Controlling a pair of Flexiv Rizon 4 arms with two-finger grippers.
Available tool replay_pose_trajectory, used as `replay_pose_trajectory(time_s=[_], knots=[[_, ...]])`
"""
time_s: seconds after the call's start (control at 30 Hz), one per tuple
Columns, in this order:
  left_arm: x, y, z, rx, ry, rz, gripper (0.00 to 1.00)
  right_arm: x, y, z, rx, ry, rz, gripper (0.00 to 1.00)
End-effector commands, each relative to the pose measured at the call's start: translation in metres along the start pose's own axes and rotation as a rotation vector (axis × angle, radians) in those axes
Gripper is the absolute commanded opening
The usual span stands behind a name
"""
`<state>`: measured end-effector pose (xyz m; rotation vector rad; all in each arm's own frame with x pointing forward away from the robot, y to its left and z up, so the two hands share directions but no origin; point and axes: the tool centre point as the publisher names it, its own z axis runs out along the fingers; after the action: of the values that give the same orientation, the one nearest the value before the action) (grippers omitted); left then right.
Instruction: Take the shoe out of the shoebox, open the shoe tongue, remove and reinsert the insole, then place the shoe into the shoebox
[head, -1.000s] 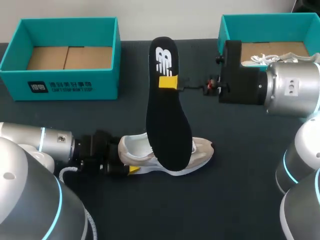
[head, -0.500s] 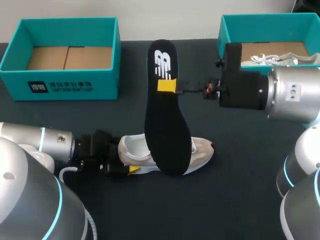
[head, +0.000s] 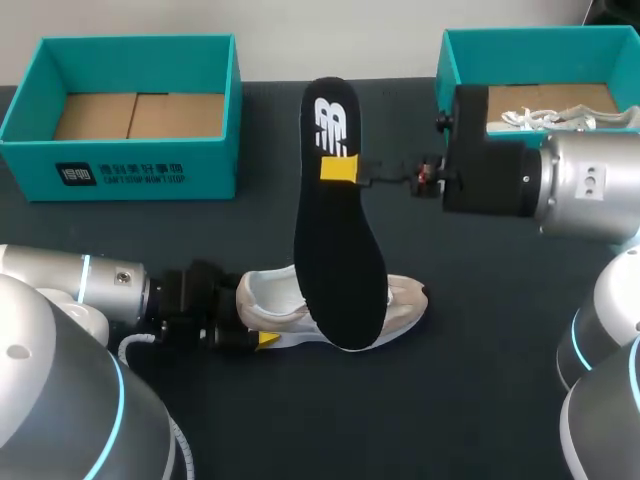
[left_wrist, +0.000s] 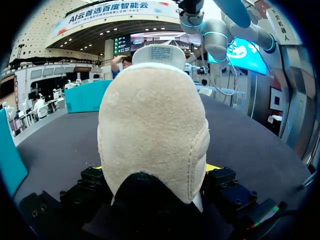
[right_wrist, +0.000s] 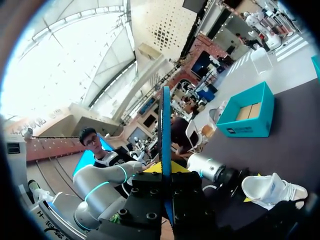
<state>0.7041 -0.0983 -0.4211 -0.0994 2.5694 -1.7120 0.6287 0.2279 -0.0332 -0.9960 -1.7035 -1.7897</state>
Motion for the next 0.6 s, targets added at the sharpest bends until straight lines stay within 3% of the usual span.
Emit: replay_pose_trajectory(time_s=[0.03, 0.6], knots=[[0.002, 0.0019, 0.0016, -0.003, -0.002, 0.0, 0.0, -0.0047, 0.0051, 0.0043, 0.009, 0.01, 0.0, 0.0], [0.002, 0.0019, 0.0016, -0.003, -0.002, 0.0, 0.0, -0.0099, 0.0085, 0.0054, 0.018, 0.023, 0.006, 0.0]])
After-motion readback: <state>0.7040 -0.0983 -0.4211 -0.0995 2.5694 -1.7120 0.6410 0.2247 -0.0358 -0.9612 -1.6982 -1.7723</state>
